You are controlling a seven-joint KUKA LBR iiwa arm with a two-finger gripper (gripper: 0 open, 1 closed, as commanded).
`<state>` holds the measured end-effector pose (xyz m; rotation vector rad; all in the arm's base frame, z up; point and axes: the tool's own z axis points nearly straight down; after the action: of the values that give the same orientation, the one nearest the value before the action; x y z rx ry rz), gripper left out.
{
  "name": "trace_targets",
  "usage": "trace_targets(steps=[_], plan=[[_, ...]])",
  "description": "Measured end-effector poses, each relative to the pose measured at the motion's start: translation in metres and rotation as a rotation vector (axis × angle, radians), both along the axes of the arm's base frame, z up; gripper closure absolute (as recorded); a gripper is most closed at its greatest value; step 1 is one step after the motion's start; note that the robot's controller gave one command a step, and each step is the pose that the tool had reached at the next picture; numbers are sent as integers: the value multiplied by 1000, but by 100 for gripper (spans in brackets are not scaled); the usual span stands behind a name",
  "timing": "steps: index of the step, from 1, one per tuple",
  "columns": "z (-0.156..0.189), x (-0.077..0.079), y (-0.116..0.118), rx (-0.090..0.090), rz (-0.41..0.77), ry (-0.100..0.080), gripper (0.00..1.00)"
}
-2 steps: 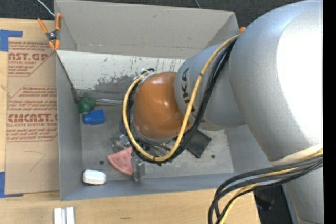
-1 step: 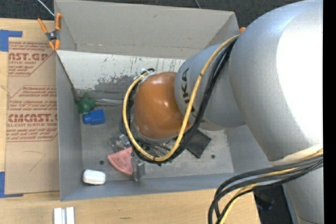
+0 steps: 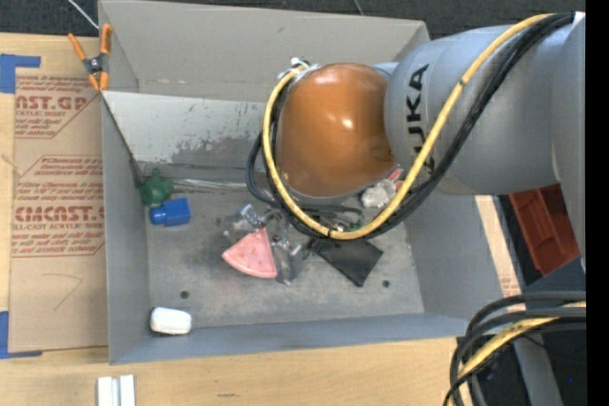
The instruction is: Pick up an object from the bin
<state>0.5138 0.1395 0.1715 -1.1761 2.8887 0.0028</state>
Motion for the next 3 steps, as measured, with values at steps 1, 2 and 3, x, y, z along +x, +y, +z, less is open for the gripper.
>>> trace_targets(steps=[1, 2, 3], plan=[[0, 0, 0, 0, 0, 0, 100], [13, 13, 2, 2, 24, -4, 100], [18, 7, -3, 1, 35, -2, 100]])
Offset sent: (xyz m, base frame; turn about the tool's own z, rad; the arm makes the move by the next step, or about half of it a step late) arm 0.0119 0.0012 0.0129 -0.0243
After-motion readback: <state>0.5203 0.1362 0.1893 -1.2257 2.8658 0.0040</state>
